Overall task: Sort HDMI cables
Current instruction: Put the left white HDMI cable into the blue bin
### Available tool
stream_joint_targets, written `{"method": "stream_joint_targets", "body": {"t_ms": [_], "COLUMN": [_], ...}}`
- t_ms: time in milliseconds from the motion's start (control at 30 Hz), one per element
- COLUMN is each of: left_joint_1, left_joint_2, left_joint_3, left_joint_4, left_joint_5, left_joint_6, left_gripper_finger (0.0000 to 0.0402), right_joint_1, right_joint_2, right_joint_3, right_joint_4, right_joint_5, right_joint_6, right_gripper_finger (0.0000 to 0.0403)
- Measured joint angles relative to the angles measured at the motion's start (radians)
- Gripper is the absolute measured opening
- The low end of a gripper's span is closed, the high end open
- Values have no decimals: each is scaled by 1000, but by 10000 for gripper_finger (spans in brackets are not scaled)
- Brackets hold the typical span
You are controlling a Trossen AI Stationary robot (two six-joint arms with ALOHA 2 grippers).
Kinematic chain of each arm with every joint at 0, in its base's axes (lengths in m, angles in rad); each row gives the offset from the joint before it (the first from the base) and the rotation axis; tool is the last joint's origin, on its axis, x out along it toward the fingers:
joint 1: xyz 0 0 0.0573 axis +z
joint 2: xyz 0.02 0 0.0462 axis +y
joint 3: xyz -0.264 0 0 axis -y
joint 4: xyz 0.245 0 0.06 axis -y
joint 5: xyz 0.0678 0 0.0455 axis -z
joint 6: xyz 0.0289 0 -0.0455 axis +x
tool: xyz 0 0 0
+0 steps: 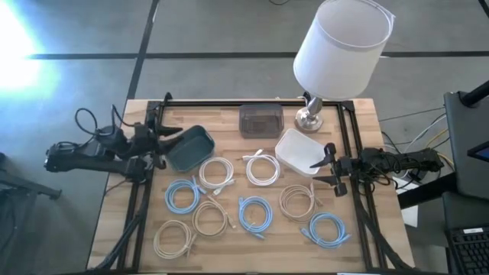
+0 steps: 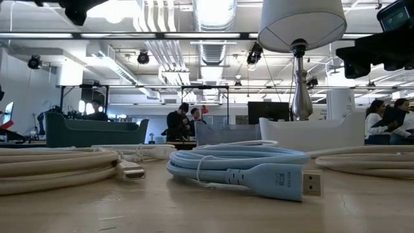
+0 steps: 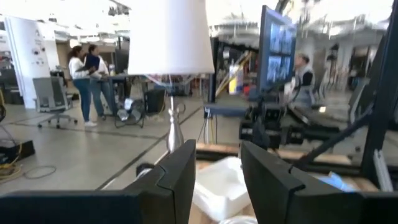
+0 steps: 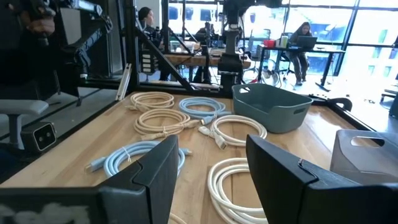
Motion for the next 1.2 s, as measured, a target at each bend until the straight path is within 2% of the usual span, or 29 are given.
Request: {"method": "stream_joint_targets", "body": {"t_ms": [333,433,600,667,933,1200], "left_joint_1": [0,0,-1,-1,-1,0], "left_joint_2": [190,248,349,386,479,497], "left_joint_3": [17,14,9,14,12,12], "left_joint_4": [-6,-6,-22,-1,23,30], "left_joint_5": [64,135,321,358,362,363], "left_joint_6": [-13,-6,-4,-4,8,7], "left_gripper_finger": [133,133,133,133,133,133], "right_joint_1": [0,0,0,0,0,0], "right_joint_2": [0,0,0,0,1,1], "right_joint_3": [0,0,0,0,0,0], "right_joint_4": [0,0,0,0,0,0], "right_joint_5": [0,0,0,0,0,0], "right_joint_6": [-1,0,0,-1,-1,1], "right_gripper_finger": [185,185,185,185,185,185]}}
